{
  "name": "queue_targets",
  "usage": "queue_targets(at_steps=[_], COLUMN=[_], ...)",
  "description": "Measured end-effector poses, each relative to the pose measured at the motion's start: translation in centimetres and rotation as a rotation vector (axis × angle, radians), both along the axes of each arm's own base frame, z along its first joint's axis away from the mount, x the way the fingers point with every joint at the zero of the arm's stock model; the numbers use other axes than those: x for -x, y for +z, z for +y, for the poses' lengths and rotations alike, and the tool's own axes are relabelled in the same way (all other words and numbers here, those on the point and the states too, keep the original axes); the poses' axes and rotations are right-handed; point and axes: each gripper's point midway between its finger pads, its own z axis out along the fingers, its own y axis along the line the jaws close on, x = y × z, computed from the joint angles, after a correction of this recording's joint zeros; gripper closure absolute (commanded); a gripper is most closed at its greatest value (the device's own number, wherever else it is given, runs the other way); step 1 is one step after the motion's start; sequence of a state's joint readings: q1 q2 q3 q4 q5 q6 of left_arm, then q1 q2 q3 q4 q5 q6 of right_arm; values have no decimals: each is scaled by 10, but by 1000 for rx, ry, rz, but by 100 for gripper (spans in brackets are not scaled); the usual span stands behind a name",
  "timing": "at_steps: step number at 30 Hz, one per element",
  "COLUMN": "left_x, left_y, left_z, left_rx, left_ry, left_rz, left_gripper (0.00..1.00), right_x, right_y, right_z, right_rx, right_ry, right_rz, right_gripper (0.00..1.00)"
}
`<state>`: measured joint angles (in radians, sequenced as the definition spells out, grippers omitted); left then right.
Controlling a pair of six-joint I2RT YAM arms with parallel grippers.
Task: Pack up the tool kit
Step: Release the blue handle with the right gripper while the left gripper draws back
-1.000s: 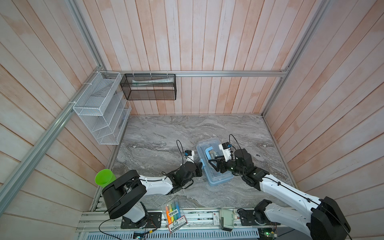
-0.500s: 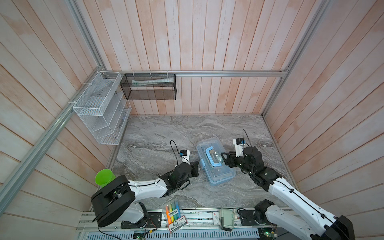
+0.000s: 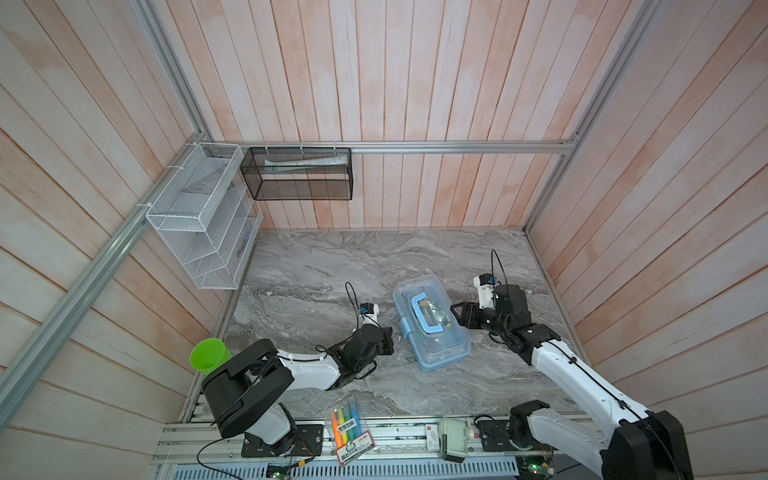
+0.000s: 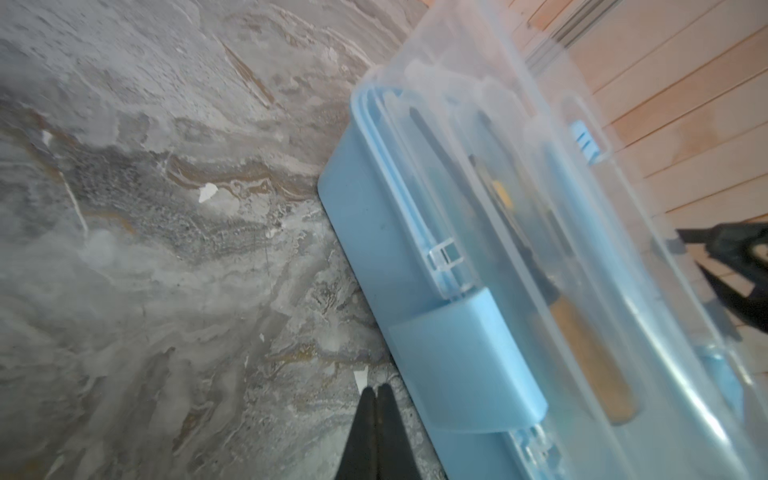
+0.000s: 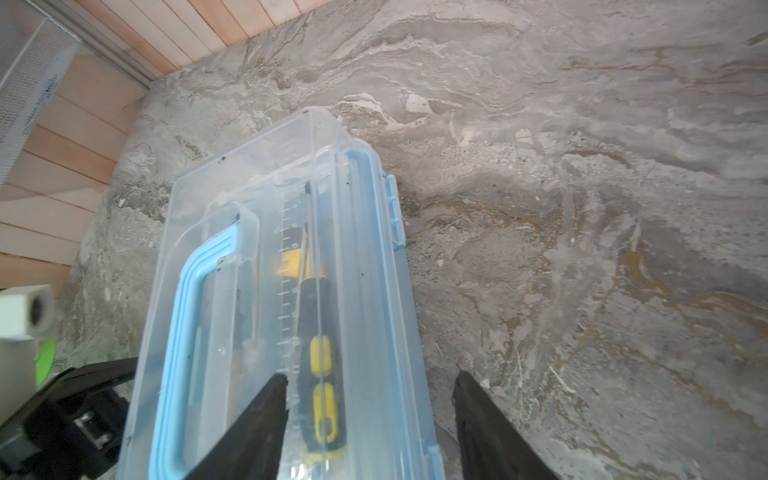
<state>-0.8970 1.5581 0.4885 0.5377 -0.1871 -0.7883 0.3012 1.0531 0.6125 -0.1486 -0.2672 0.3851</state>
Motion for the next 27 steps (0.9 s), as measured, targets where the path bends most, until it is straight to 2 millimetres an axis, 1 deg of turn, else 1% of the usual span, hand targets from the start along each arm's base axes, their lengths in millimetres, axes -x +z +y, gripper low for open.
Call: queue_targets(at_steps=[2, 4, 10, 17, 27], left_x=[1, 1, -2, -4, -2], left_y=[-4, -4, 9, 6, 0], left_z=[-5, -10, -27, -35, -37], left_rx=[5, 17, 60, 51, 25], left_ry=[-18, -31, -62, -75, -80], left_rz=[9, 7, -14, -12, 1], left_gripper=[100, 100, 100, 100, 100], right_x=[1, 4, 7, 6, 2], right_y=[0, -2, -11, -11, -12], right_z=[4, 7, 13, 20, 25], right_rx=[-20, -31, -50, -63, -58], right_ry=[21, 35, 66, 91, 82], right_rz=[-4, 2, 31, 29, -1], right_gripper=[37, 37, 38, 38, 38])
